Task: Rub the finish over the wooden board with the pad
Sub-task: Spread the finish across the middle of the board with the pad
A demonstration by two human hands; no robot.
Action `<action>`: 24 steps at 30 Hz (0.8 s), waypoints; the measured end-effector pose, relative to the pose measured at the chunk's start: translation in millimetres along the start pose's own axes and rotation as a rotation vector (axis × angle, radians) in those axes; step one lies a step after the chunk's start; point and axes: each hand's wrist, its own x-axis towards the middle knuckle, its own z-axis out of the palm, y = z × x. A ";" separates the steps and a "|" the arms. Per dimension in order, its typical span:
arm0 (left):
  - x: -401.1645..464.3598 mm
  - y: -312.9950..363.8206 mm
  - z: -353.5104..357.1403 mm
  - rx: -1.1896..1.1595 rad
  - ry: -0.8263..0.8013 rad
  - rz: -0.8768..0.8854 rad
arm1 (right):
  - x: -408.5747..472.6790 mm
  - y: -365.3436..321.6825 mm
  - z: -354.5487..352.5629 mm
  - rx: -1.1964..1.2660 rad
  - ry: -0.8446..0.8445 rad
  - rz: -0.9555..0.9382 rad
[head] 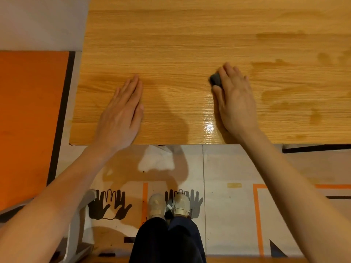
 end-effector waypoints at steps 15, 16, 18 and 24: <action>-58.0 -70.3 -34.6 -0.117 -0.017 -0.024 | -112.6 -49.1 34.6 0.069 0.290 0.086; -69.0 -80.7 -36.4 -0.131 -0.014 -0.040 | -112.5 -67.8 44.7 0.067 0.302 0.051; -84.7 -93.3 -34.9 -0.179 -0.010 -0.063 | -109.1 -109.5 65.3 0.078 0.311 -0.010; -92.3 -101.2 -24.1 -0.299 0.043 -0.037 | -113.8 -111.4 82.2 0.108 0.328 -0.199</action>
